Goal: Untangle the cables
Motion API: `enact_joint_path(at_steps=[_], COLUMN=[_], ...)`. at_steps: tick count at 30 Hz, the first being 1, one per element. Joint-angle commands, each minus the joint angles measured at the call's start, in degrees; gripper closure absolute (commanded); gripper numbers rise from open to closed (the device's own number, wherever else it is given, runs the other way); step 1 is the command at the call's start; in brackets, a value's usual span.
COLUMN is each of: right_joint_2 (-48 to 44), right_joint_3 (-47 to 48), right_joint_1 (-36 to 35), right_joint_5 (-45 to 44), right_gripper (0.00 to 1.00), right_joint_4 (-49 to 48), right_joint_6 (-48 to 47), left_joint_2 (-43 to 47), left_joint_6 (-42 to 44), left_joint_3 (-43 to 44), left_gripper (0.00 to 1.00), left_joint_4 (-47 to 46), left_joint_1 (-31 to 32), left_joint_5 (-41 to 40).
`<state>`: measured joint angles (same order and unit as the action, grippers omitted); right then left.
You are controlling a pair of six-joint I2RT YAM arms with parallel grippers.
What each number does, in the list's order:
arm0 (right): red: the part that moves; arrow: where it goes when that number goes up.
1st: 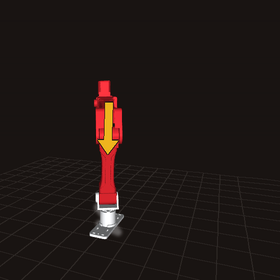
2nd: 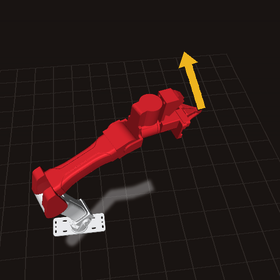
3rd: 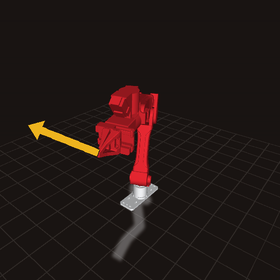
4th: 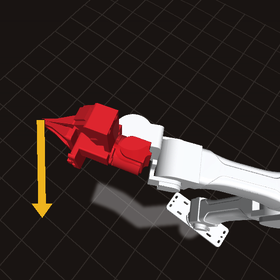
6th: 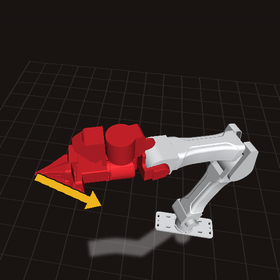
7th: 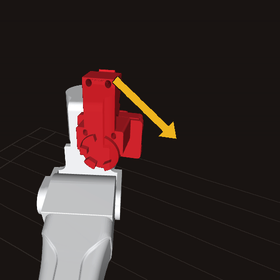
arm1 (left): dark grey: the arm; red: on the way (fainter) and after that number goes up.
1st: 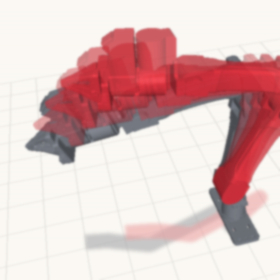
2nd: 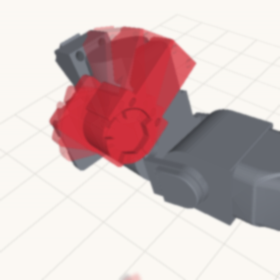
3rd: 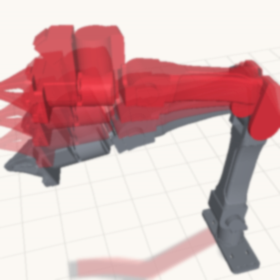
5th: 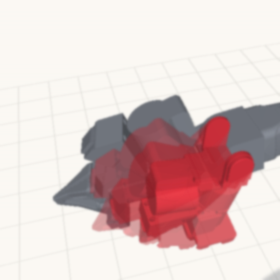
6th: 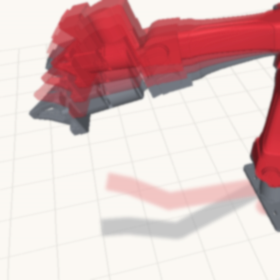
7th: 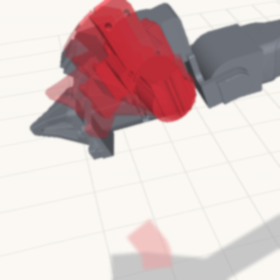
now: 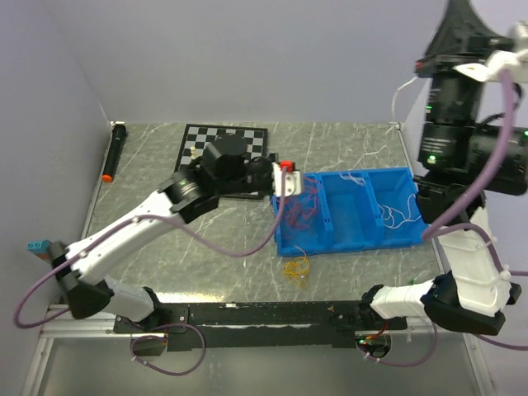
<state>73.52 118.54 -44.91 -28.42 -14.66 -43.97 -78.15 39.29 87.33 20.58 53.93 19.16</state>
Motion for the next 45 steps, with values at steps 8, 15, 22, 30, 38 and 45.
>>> enact_joint_path(at_steps=[8,15,22,30,38,45], right_joint_2=[-0.04,1.54,2.59,3.12,0.84,-1.27], right_joint_3=[-1.12,-1.47,-0.77,-5.59,-11.4,-18.78], right_joint_1=[8.51,12.91,16.86,19.41,23.02,23.28], right_joint_5=[0.91,3.11,4.87,6.01,5.31,4.08], right_gripper=[1.0,1.0,1.0,1.0,1.0,1.0], right_joint_4=[-9.77,-15.4,-18.82,-25.59,-26.48,-27.44], right_joint_6=[-7.0,-12.2,-11.58,-15.79,-12.38,-11.93], left_joint_2=[-17.29,-20.11,-24.32,-31.19,-32.24,-29.08], left_joint_6=[-1.05,1.05,9.05,10.63,12.83,13.54], left_joint_3=[7.24,2.94,2.05,1.63,-3.48,-8.14], left_gripper=[0.99,0.99,0.99,0.99,0.99,0.99], left_joint_4=[-6.25,-6.43,6.48,15.37,14.57,14.31], left_joint_1=[-4.8,-4.98,-5.33,-5.5,-6.73,-9.28], left_joint_5=[-1.67,-3.24,-6.4,-12.12,-15.03,-15.38])
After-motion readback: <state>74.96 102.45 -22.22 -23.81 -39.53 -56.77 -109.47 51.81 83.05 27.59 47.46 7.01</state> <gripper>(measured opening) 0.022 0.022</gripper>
